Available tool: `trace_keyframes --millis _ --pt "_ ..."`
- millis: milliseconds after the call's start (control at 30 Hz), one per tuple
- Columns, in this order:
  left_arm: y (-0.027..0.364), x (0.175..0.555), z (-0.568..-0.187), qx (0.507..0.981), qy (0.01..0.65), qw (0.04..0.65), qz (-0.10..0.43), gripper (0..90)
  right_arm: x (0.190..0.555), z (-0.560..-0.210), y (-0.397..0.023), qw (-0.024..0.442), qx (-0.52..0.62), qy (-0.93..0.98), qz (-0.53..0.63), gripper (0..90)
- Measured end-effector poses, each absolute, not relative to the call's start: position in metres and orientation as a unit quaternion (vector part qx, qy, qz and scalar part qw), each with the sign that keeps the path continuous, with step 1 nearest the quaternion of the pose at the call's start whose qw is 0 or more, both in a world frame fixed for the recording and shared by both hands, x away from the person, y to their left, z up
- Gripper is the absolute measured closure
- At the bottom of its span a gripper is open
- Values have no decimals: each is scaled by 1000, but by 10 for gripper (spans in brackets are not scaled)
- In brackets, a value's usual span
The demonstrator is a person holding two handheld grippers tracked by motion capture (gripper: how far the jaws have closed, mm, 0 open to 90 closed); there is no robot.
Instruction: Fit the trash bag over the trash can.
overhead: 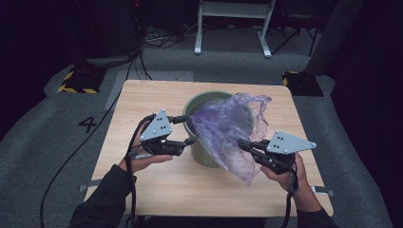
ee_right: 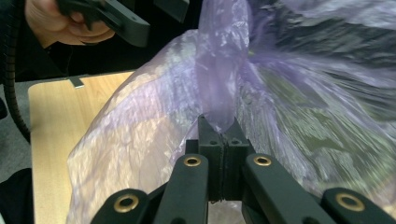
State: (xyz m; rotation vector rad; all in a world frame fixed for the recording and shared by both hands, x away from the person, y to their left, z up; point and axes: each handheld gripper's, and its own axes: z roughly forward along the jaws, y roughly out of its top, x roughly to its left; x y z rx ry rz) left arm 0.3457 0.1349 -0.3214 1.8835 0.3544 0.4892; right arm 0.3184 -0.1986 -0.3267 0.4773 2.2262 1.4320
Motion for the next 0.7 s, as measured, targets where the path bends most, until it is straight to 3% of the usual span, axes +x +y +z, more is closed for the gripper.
trace_keyframes --millis 100,267,500,700 --pt "121 335 -321 800 141 550 193 242 315 -327 -192 218 167 811 516 898" --pt "97 323 -329 815 122 531 196 237 310 -327 -185 215 160 814 515 889" --pt "89 328 -345 817 135 509 237 634 302 -331 -185 208 155 811 524 802" --pt "99 332 -348 811 128 524 227 843 296 -334 -193 208 149 807 533 681"
